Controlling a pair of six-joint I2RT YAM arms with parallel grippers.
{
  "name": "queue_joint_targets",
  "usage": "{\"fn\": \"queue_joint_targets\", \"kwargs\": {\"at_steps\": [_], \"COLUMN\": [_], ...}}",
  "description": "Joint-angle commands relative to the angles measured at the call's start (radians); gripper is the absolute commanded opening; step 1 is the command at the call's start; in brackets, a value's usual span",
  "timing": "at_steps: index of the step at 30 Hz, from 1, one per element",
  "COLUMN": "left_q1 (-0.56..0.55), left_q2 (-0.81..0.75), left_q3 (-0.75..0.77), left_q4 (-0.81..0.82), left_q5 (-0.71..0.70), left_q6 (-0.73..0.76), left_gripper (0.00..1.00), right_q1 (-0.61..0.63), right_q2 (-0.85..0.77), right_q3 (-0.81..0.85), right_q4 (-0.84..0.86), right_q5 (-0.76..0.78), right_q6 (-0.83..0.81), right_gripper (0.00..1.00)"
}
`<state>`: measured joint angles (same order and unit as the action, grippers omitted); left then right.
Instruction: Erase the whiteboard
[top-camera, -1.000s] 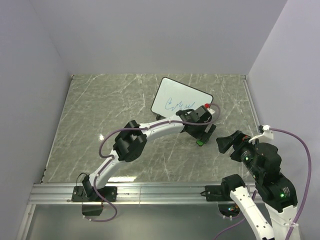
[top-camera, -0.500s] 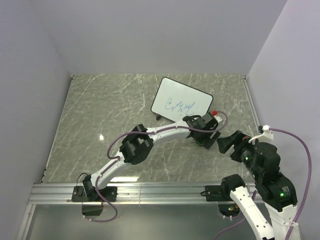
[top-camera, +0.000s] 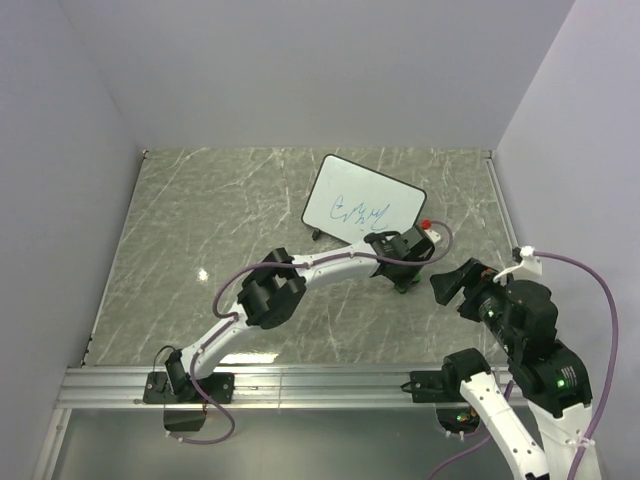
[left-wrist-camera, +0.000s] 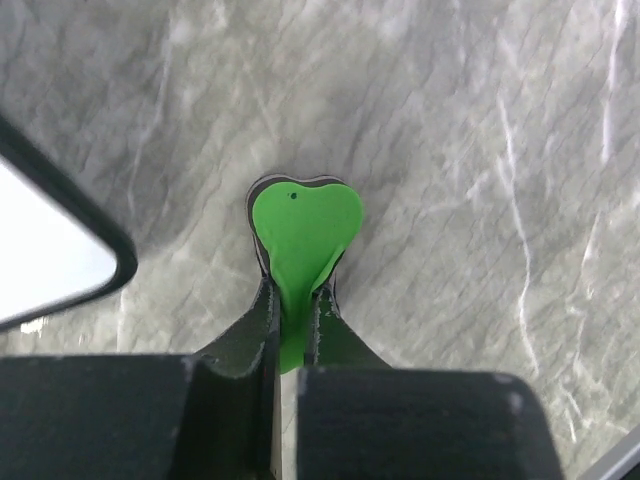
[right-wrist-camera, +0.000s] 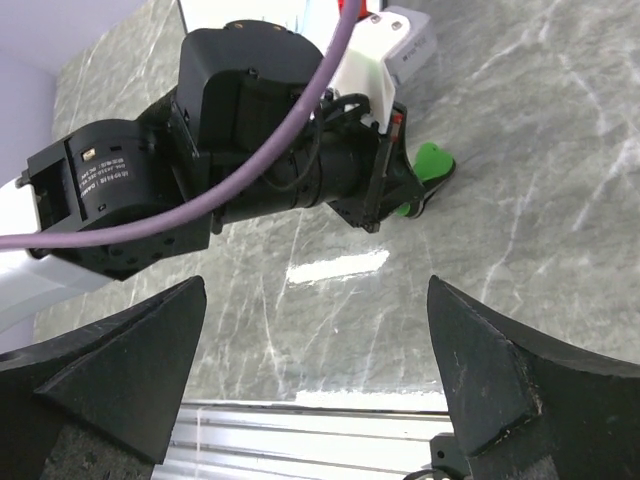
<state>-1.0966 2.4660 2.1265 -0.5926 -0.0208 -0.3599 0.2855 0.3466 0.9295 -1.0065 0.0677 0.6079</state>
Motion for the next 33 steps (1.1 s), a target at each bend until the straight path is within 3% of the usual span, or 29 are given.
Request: {"fn": "queue_joint_targets", "kwargs": {"at_steps": [1, 3, 5, 6, 7, 8, 9, 13, 18, 20, 21, 26, 33], "left_q1": [-0.002, -0.002, 0.001, 0.006, 0.018, 0.026, 0.033, 0.079, 0.118, 0.142, 0.153, 0.219, 0.32], "left_q2": [-0.024, -0.138, -0.238, -0.336, -0.379, -0.421, -0.494, -0.651, -0.802, -0.834, -0.86, -0.909, -0.903], "left_q3": [-0.111, -0.195, -0.31, -0.348, -0.384, -0.457, -0.494, -0.663, -0.692, -0.697, -0.7, -0.698, -0.603], "left_q4": [-0.13, -0.113, -0.084, -0.061, -0.052, -0.046, -0.032, -0.026, -0.068, -0.073, -0.075, -0.076, -0.082], "left_q5": [-0.008, -0.004, -0.007, -0.007, -0.002, 0.001, 0.004, -0.028, -0.114, -0.131, -0.131, -0.122, -0.059], "left_q6": [-0.005, -0.042, -0.092, -0.111, -0.15, -0.169, -0.184, -0.252, -0.287, -0.301, -0.306, -0.291, -0.254], "left_gripper": [0.0, 0.0, 0.0, 0.0, 0.0, 0.0, 0.0, 0.0, 0.0, 0.0, 0.0, 0.0, 0.0], "right_q1": [0.004, 0.004, 0.006, 0.003, -0.009, -0.02, -0.035, -0.193, -0.27, -0.323, -0.354, -0.417, -0.485], "right_q2": [0.054, 0.144, 0.271, 0.302, 0.322, 0.347, 0.362, 0.582, 0.768, 0.845, 0.862, 0.991, 1.08], "right_q3": [-0.005, 0.009, 0.088, 0.118, 0.168, 0.187, 0.202, 0.285, 0.298, 0.269, 0.25, 0.174, -0.03], "right_q4": [0.1, 0.129, 0.12, 0.146, 0.176, 0.21, 0.292, 0.39, 0.498, 0.557, 0.663, 0.798, 1.158], "right_q5": [-0.098, -0.167, -0.143, -0.134, -0.131, -0.138, -0.152, -0.301, -0.313, -0.382, -0.457, -0.491, -0.661], "right_q6": [-0.036, -0.063, -0.036, -0.03, -0.025, -0.016, -0.011, 0.016, 0.064, 0.104, 0.115, 0.125, 0.188], "right_gripper": [0.97, 0.9, 0.66, 0.64, 0.65, 0.91, 0.99, 1.0, 1.0, 0.97, 0.97, 0.96, 0.93]}}
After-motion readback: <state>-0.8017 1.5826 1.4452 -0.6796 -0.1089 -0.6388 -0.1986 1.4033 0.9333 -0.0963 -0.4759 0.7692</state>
